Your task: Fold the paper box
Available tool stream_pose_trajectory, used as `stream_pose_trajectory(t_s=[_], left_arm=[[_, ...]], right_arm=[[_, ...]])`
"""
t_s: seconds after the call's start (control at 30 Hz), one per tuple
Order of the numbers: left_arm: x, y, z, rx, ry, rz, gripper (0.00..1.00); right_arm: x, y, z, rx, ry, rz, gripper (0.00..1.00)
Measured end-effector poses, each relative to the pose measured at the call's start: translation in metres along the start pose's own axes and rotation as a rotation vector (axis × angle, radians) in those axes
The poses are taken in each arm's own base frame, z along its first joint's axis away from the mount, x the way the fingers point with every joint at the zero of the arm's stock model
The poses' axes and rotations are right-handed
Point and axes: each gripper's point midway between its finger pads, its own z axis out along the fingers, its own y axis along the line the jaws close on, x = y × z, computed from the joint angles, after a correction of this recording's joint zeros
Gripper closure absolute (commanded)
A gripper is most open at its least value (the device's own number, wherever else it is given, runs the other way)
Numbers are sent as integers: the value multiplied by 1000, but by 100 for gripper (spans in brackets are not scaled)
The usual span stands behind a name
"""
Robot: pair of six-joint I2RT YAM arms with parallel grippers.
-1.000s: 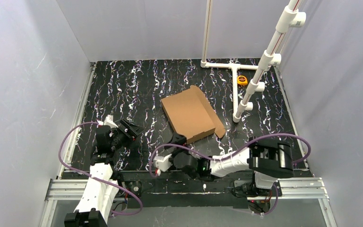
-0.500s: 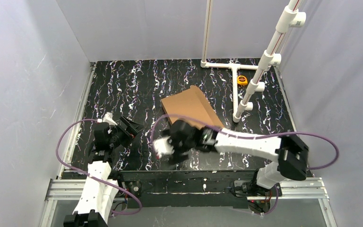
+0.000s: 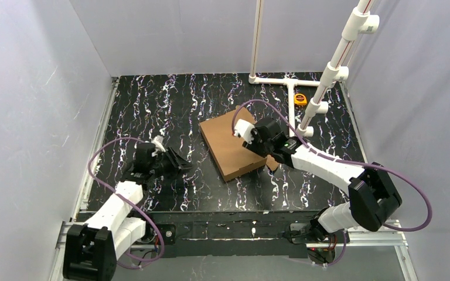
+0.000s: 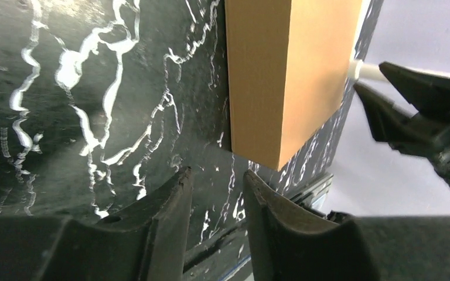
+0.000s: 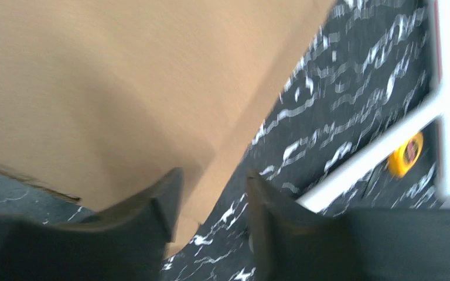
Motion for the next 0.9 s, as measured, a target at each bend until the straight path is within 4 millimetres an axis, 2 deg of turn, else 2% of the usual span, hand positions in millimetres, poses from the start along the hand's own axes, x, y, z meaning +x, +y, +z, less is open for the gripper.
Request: stream_pose_trajectory(t_s=[0.07, 0.13, 0.3, 0.4, 0.57, 0.73, 0.8, 0.9], left_arm=[[7, -4, 6, -24, 28, 19, 79], [11, -3, 14, -60, 52, 27, 82], [17, 6, 34, -168, 109, 20, 92], [14, 4, 45, -197, 123, 32, 100], [2, 1, 72, -224, 158, 61, 100], [-13, 7, 104, -292, 216, 104, 100], [-29, 4, 119, -319, 220, 139, 100], [-53, 0, 129, -345, 197, 179, 100]], right_arm=[[20, -11, 1, 53, 47, 42, 77], [33, -22, 1, 96, 78, 80, 97], [51, -42, 1, 157, 114, 149, 99], [62, -40, 7, 134, 141, 164, 99], [65, -14, 17, 3, 139, 168, 99], [49, 27, 18, -212, 57, 204, 99], [38, 43, 18, -287, 16, 213, 99], [23, 67, 17, -367, -23, 198, 99]])
